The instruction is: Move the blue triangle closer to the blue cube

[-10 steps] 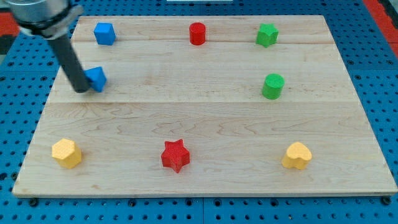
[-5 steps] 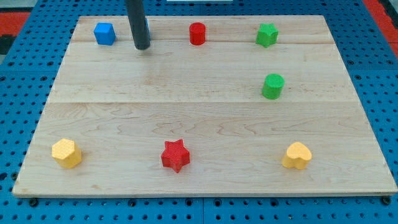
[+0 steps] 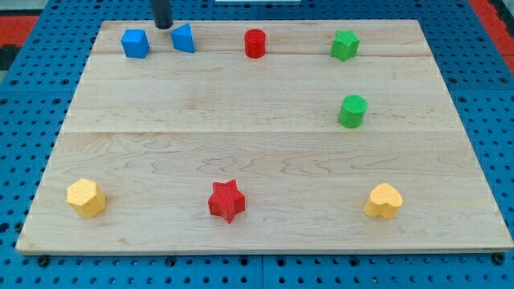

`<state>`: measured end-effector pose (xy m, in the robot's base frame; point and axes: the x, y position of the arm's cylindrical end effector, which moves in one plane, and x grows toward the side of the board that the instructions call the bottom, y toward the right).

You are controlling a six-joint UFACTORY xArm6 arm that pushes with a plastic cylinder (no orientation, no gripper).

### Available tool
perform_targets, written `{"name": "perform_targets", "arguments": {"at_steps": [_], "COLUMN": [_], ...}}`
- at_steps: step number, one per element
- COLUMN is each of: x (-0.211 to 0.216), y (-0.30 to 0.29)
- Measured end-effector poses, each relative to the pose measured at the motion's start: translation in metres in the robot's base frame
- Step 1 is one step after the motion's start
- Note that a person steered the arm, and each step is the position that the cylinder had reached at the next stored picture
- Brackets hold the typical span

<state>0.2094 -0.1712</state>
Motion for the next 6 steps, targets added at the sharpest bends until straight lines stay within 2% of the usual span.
{"name": "perform_targets", "arguments": {"at_steps": [1,3,5,6], "x": [0.021,0.003,0.015,0.026], "y": [0.035,0.042,0.047,0.03]}}
